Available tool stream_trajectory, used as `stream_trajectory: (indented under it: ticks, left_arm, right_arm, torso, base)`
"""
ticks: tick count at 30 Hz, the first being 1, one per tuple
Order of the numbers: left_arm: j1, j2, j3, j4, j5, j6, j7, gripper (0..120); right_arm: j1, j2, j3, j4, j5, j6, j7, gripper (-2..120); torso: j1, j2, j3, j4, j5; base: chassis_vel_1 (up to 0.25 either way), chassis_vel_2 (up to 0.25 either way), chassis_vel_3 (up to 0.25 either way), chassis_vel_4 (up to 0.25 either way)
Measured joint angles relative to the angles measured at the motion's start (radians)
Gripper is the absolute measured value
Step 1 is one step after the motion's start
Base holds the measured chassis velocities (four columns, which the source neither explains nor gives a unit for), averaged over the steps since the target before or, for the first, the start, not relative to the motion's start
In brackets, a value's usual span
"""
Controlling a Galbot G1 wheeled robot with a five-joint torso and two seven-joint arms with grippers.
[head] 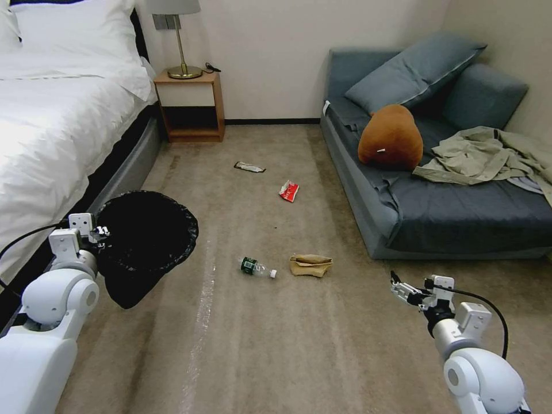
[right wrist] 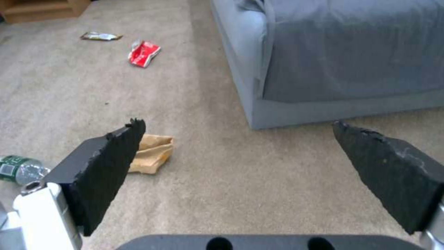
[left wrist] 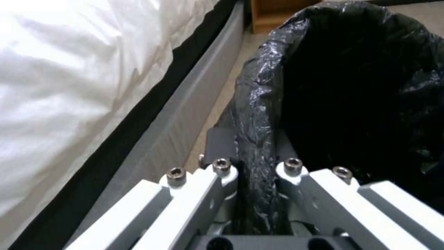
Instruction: Pick up the trash bin, then pick up the garbage on the floor and place it into the trash bin.
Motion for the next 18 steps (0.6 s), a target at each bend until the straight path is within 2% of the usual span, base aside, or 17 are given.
stream_trajectory:
  ticks: [18]
  left_arm:
    - [-0.006,-0.005,0.004,0.011,0.005,-0.001,0.001,4]
  right_arm:
    - [0.003,0.004,-0.017,-0.023,-0.029,0.01,-0.011,100]
  torso:
    - [0.0,0.0,0.0,0.0,0.0]
  base:
    - [0.0,0.0,0.0,0.0]
